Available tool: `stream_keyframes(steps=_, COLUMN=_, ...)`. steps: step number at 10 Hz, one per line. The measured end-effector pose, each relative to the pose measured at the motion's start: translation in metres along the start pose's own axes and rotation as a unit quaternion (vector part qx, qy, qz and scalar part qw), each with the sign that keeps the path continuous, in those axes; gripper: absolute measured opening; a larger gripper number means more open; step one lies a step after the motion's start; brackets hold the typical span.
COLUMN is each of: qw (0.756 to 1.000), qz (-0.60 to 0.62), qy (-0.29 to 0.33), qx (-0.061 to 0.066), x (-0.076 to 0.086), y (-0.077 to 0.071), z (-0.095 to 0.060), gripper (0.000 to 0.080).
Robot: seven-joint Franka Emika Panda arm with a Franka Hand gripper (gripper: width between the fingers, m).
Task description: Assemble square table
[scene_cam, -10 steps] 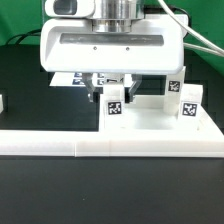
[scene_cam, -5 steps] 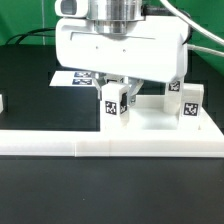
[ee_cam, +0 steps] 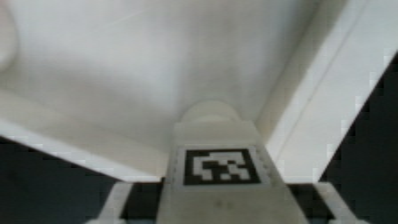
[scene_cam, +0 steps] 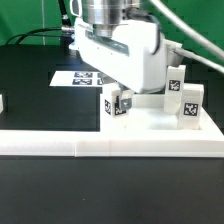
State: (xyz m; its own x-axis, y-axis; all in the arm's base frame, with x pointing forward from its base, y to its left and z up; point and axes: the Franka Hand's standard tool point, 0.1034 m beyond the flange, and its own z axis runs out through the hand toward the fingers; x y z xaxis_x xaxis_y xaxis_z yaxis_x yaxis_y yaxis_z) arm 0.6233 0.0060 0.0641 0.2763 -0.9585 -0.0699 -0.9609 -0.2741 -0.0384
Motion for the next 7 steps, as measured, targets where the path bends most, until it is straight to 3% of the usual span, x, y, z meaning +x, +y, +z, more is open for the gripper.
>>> stream_keyframes(steps=2, qw=0.994, qz=0.104, qy=-0.010, qx=0.008, x=-0.0008, y=-0.0008, z=0.0005, gripper=0.0288)
stream_keyframes(steps=3, qw=0.985, qz=0.173, qy=-0.017, qx=0.019, x=-0.0003, y=0.0001, z=0.0008, gripper=0.0288)
stream_keyframes(steps=7, qw=0.961, qz=0.277, qy=-0.020, qx=0.013, x=0.0000, y=0.0016, z=0.0003, gripper=0.0288)
